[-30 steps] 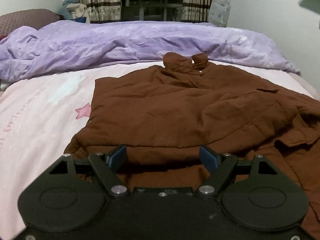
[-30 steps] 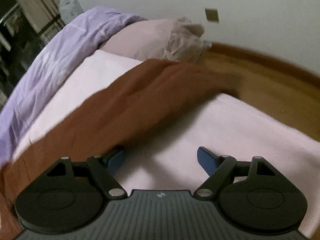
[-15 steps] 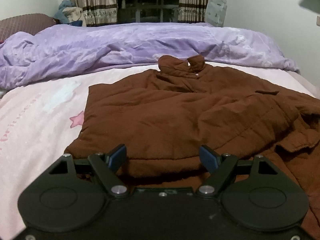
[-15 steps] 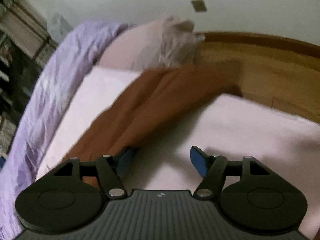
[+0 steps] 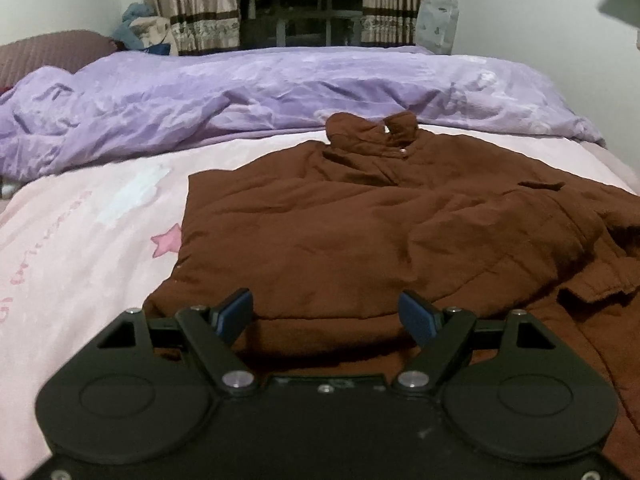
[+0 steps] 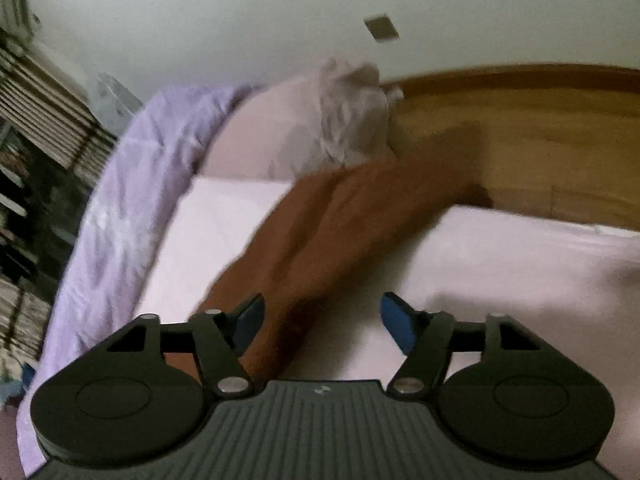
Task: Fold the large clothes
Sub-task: 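Grasp the other jacket sleeve with the right tool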
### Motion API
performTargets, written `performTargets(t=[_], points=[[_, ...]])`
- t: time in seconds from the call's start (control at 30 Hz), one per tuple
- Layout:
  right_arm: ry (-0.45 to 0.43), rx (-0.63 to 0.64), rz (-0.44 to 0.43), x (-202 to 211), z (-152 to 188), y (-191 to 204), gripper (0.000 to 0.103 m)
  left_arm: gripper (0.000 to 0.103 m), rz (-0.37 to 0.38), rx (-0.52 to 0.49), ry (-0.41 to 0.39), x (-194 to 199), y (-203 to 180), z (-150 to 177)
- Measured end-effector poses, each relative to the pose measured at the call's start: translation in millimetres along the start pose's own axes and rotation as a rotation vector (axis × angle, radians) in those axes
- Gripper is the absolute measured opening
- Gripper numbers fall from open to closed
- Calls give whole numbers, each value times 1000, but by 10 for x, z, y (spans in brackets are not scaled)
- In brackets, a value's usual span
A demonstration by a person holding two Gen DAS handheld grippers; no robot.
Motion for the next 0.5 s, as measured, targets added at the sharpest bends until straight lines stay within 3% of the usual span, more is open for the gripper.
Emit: performTargets(t=[0.1,0.23,0.27,0.33,0.37,0.5], points=[[1,12,4,-64,-57,54,93,81,6,-4,-3,17,-25,-9],[123,44,55,-499,53,112,87,81,3,-36,-3,56,-82,13],[152,57,56,-626,102,130,81,81,0,-43,0,58,-86,23],[182,77,29,-785,195,175,44,81,-5,-54,7,48,-93,43],[187,91,-10,-825,247,209,8,81,-7,-60,11,42,-94,52],[22,247,-45,-569,260,493,7,81,-16,-87,9,52,-75,58]])
Point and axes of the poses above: each gripper's, at about its wrist camera, not at the fingertips, and x roughly against the way its jaws point, y to its left, z to its underside, the point moved 8 cm from there along -x, roughly the way its jaws point, and after that the axes turned 1 degree about x, right-handed, at the moved point
